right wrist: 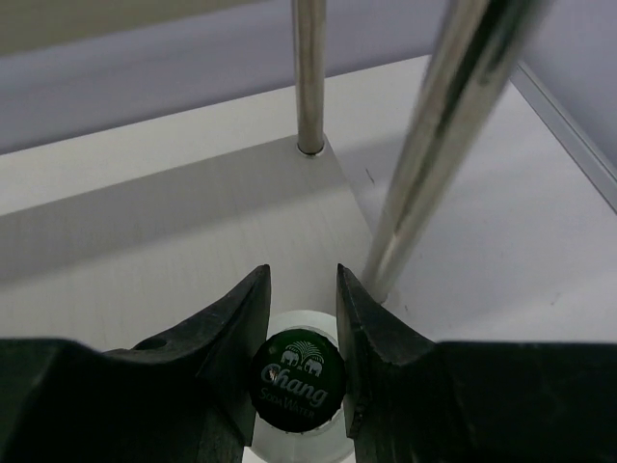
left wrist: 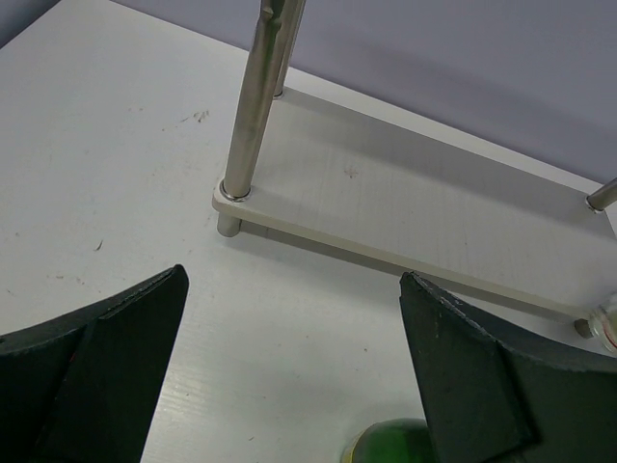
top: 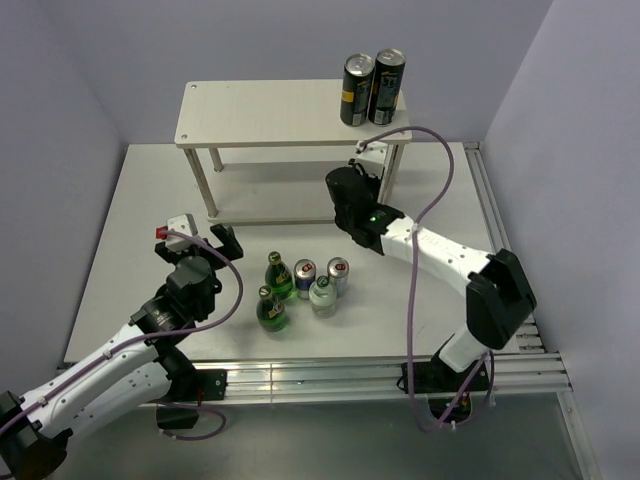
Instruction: Place and organize the beverage onto the shelf
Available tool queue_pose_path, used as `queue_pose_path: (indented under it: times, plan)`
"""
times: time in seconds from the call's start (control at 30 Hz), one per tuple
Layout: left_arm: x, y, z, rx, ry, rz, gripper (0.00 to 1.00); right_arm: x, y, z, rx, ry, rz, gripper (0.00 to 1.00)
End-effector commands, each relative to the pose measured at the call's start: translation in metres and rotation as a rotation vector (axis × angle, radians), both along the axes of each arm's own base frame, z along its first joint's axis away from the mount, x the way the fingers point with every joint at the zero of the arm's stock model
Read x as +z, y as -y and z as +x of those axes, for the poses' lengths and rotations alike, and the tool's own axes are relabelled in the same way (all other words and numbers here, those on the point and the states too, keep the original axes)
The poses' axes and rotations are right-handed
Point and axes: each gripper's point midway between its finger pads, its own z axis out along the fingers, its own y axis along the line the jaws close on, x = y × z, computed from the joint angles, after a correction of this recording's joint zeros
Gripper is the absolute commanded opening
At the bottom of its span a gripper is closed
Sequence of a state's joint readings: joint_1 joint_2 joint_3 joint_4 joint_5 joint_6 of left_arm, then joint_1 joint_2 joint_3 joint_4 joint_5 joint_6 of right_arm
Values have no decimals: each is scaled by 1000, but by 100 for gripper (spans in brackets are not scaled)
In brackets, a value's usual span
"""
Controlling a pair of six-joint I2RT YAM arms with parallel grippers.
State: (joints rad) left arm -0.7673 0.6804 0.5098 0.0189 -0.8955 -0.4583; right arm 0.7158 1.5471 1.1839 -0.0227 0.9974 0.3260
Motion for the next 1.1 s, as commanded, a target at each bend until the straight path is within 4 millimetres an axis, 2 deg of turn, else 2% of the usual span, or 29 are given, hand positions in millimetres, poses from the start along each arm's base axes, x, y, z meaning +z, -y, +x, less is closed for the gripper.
queue_pose_path:
  times: [0.0,0.13,0.37,0.6,0.83,0.9,0.93,1.03,1.07]
  plan:
    - [5,-1,0,3,28,-35,98,51,-1,29,-45,157,95,0]
    - [6,-1,-1,5,28,-36,98,40,2,50,-73,160,98,0]
    - [6,-4,-2,11,32,-43,98,35,3,65,-114,237,122,0]
    - [6,-5,-2,19,29,-40,98,23,7,67,-154,286,142,0]
    - [6,-6,-2,25,30,-39,98,11,8,71,-189,265,115,0]
    - [7,-6,-2,25,30,-41,98,7,8,72,-192,256,101,26]
    - [7,-6,-2,24,32,-43,98,5,9,72,-199,254,97,56]
    - [7,-6,-2,22,30,-43,98,1,8,74,-204,241,87,84]
    - [7,-6,-2,24,29,-43,98,-1,7,75,-202,235,84,86]
